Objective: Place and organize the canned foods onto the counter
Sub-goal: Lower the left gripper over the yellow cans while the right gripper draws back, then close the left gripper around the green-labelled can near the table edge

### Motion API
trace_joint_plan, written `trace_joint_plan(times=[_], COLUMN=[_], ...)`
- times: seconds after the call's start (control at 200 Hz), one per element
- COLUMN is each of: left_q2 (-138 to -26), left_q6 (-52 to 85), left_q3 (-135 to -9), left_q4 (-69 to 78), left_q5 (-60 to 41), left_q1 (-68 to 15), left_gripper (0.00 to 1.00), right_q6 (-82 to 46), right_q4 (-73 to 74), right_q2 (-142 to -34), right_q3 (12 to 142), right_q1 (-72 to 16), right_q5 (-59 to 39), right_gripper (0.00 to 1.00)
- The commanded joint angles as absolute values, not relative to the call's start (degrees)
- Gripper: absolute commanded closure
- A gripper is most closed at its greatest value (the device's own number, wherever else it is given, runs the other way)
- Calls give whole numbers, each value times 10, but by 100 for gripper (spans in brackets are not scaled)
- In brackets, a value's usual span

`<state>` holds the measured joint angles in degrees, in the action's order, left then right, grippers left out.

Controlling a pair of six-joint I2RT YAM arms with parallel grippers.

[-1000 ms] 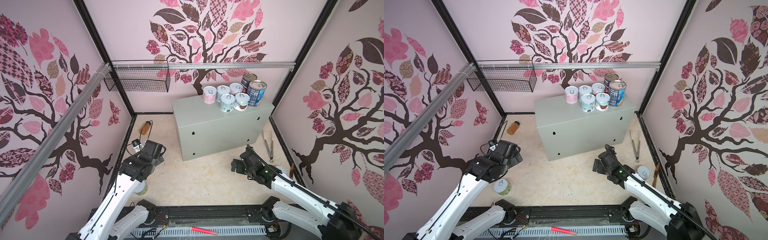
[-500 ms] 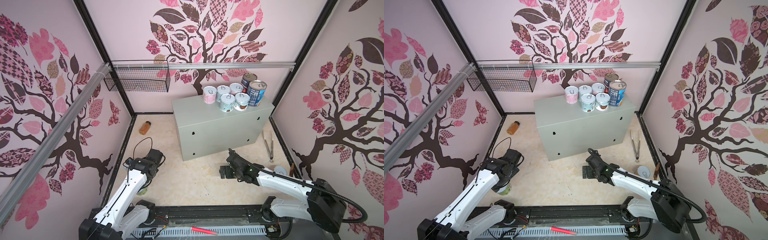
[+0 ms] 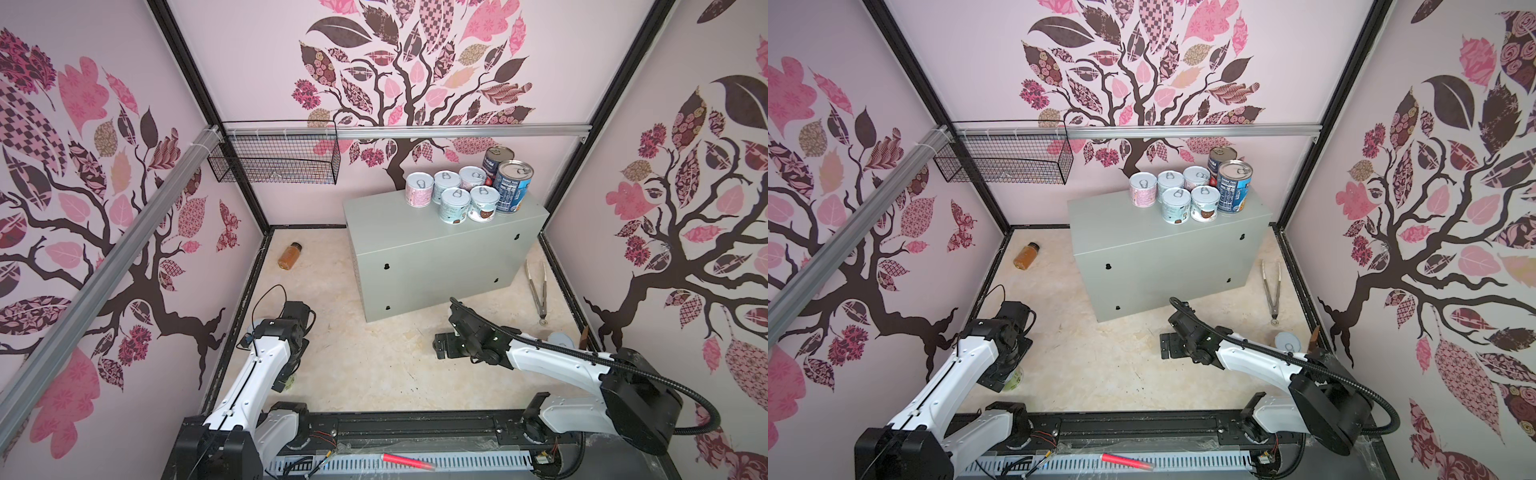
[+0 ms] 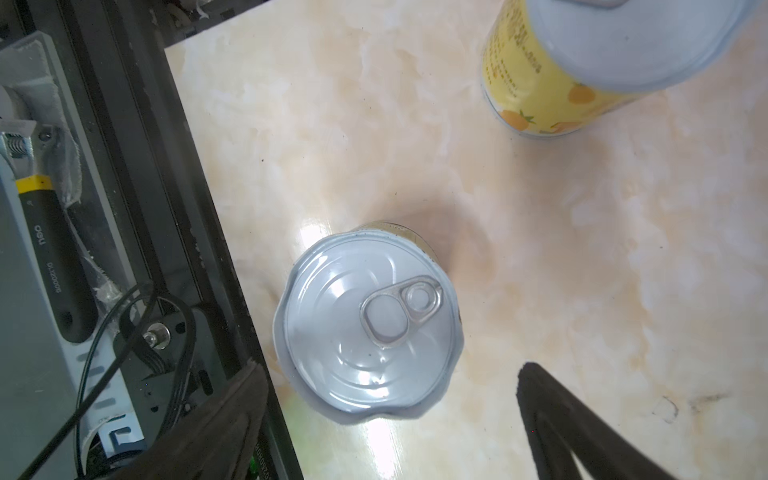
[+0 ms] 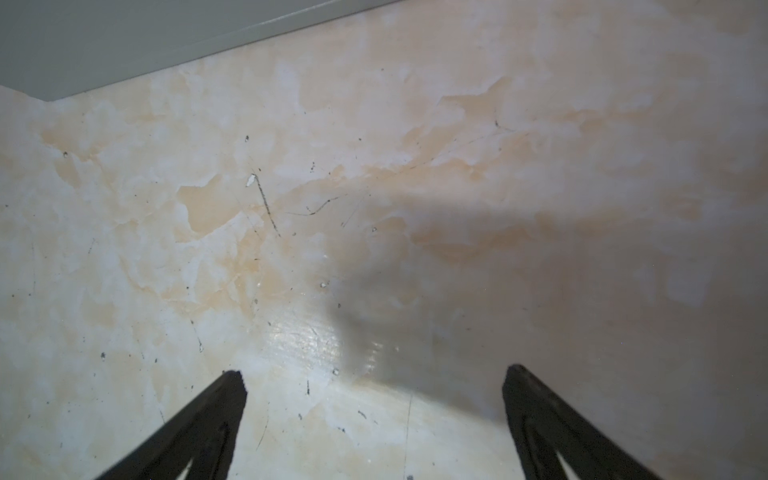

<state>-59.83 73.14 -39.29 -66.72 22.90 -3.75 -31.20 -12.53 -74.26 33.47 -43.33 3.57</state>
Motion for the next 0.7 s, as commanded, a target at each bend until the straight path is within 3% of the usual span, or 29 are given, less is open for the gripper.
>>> trace_joint_plan(times=[0.0, 0.695], left_q2=[-604, -668], left_q6=[743, 715], left_q3=[-374, -352], left_q4=[-640, -576], left_q5=[217, 176], left_q1=[-31, 69], left_gripper=[2, 5], right_q6=[-299, -274], right_q4=[-123, -120], right_q2=[-760, -806], right_q3=[360, 381], right_q1=[-436, -435], right_q5=[32, 29], right_gripper=[0, 0])
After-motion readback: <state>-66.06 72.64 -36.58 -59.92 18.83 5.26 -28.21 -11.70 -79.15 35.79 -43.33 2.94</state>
